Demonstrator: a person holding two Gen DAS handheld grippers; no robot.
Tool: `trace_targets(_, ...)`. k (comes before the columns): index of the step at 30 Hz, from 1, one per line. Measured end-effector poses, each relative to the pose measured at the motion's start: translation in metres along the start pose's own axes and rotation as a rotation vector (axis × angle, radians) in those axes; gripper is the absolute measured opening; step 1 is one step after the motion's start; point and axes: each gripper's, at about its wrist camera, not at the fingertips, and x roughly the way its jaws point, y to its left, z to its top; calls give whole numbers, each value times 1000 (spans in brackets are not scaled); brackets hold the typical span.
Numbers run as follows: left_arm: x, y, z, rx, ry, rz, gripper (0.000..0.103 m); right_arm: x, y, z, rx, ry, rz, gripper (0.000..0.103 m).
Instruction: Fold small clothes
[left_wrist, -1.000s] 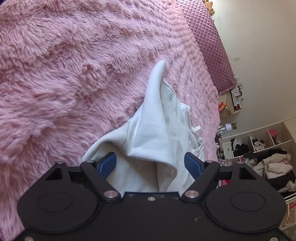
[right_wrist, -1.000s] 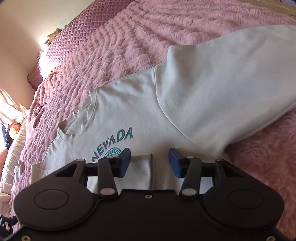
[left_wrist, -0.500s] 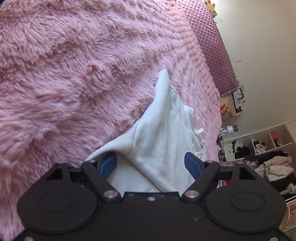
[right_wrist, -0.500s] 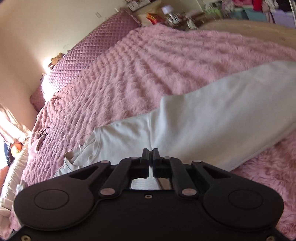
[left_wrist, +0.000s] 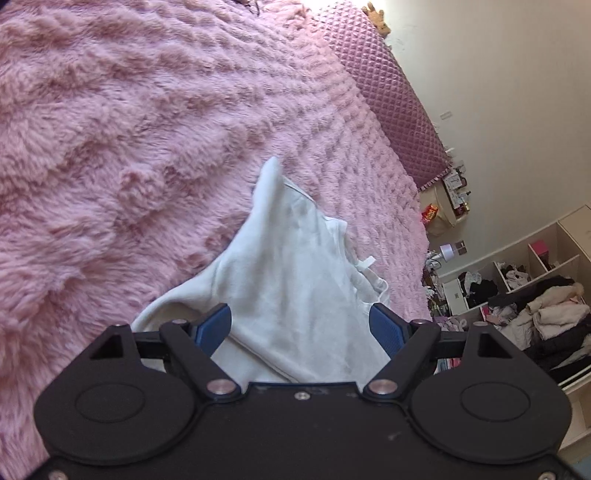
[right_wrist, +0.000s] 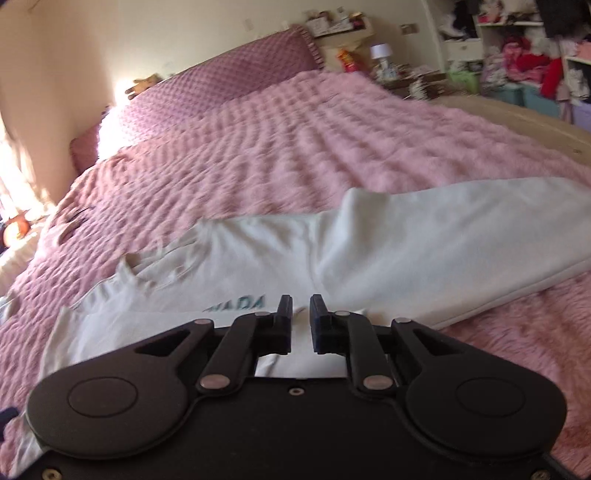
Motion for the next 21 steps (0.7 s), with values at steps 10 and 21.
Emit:
trace_targets(10,45,8,1,-29,52,64,88,-15,-33,-34,186,45,-76,46)
trace_targets(21,54,12,1,-2,75,112,88,-11,-27,-32,71,127,60,9)
